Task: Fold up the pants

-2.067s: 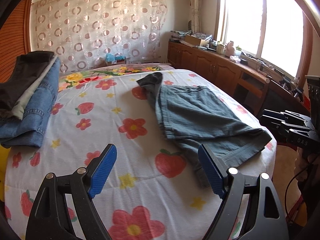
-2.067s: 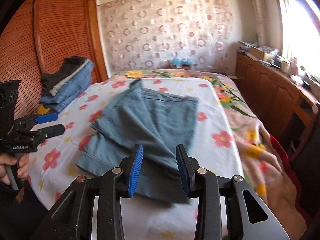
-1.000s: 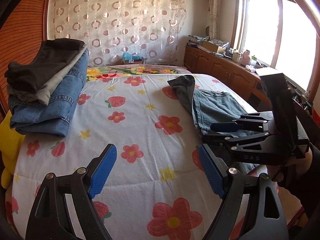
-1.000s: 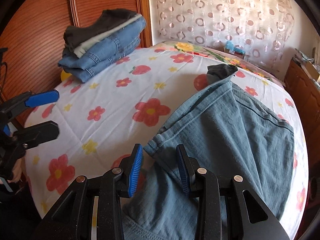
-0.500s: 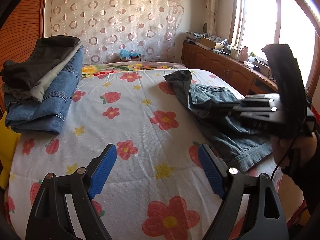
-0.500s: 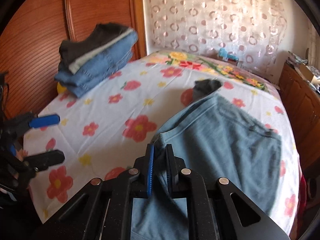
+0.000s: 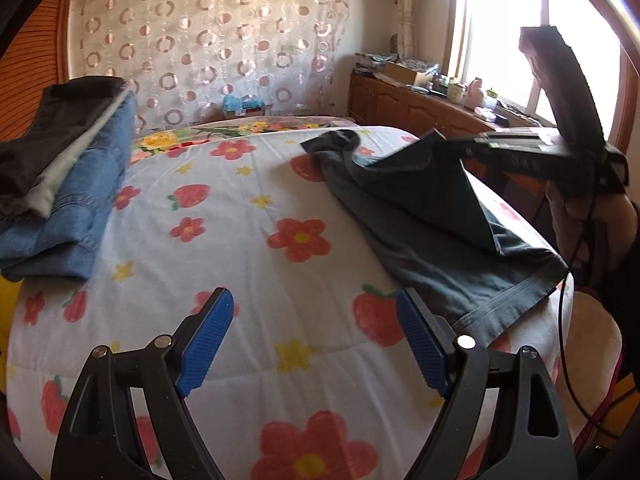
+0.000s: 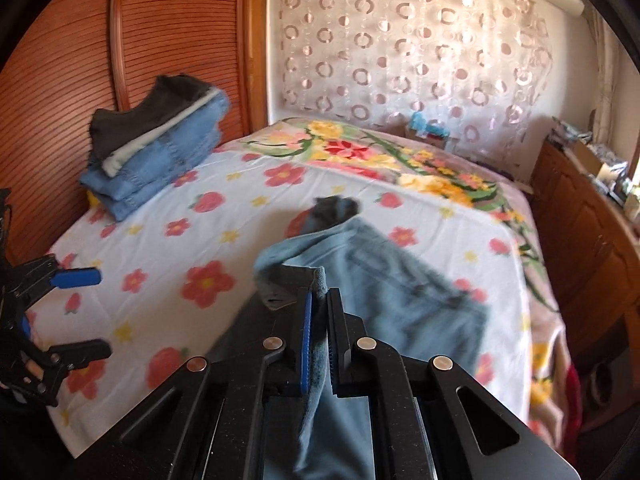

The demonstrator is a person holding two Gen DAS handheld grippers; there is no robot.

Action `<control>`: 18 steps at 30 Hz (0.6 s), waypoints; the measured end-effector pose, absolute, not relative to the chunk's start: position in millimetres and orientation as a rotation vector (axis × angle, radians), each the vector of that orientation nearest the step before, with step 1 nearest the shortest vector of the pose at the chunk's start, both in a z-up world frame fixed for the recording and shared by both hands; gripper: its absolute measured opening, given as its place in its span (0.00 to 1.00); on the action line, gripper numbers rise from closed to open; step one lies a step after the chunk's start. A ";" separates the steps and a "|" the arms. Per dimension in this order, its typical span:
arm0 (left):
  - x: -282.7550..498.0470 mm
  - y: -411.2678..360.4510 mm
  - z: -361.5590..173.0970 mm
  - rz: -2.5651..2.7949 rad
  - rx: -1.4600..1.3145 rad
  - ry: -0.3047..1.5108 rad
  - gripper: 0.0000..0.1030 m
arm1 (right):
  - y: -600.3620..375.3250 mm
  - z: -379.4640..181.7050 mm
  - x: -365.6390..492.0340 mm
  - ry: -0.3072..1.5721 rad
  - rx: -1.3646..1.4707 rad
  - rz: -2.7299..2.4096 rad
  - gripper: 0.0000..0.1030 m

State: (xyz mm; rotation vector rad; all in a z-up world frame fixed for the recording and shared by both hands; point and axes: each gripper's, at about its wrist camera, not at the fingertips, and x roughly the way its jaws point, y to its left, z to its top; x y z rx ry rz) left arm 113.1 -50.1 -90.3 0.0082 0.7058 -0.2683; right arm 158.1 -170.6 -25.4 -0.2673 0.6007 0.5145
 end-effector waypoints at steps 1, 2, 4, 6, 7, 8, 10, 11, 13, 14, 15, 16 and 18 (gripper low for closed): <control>115.8 -53.1 -90.1 -0.277 0.009 0.708 0.82 | -171.8 -24.6 162.6 0.599 -0.272 0.501 0.07; 118.4 -56.8 -89.6 -0.288 0.012 0.709 0.82 | -173.5 -24.2 167.0 0.598 -0.277 0.482 0.07; 123.4 -65.0 -89.8 -0.311 0.022 0.712 0.82 | -176.8 -25.9 177.1 0.607 -0.286 0.436 0.07; 129.7 -72.9 -91.6 -0.338 0.030 0.730 0.82 | -179.7 -30.6 186.8 0.621 -0.274 0.408 0.07; 131.9 -76.1 -92.4 -0.345 0.035 0.736 0.82 | -180.8 -33.6 192.1 0.633 -0.263 0.398 0.07; 134.9 -80.1 -93.5 -0.359 0.041 0.741 0.82 | -182.2 -38.0 197.6 0.645 -0.252 0.386 0.07; 139.2 -85.0 -95.7 -0.377 0.042 0.757 0.82 | -182.2 -44.0 207.3 0.667 -0.235 0.373 0.07; 140.8 -87.7 -96.7 -0.380 0.044 0.764 0.82 | -181.8 -49.1 211.6 0.679 -0.226 0.366 0.07; 143.5 -92.4 -98.7 -0.381 0.059 0.773 0.82 | -180.8 -54.4 216.4 0.684 -0.216 0.340 0.07; 144.4 -93.5 -99.2 -0.378 0.065 0.774 0.82 | -181.5 -55.4 219.3 0.684 -0.211 0.327 0.07; 144.7 -94.4 -99.9 -0.375 0.071 0.775 0.82 | -181.7 -56.9 220.6 0.681 -0.197 0.320 0.07; 145.2 -94.3 -100.8 -0.374 0.076 0.776 0.82 | -182.4 -56.9 221.3 0.680 -0.182 0.322 0.07; 147.5 -94.5 -103.2 -0.367 0.082 0.783 0.82 | -186.3 -57.9 222.8 0.687 -0.161 0.317 0.18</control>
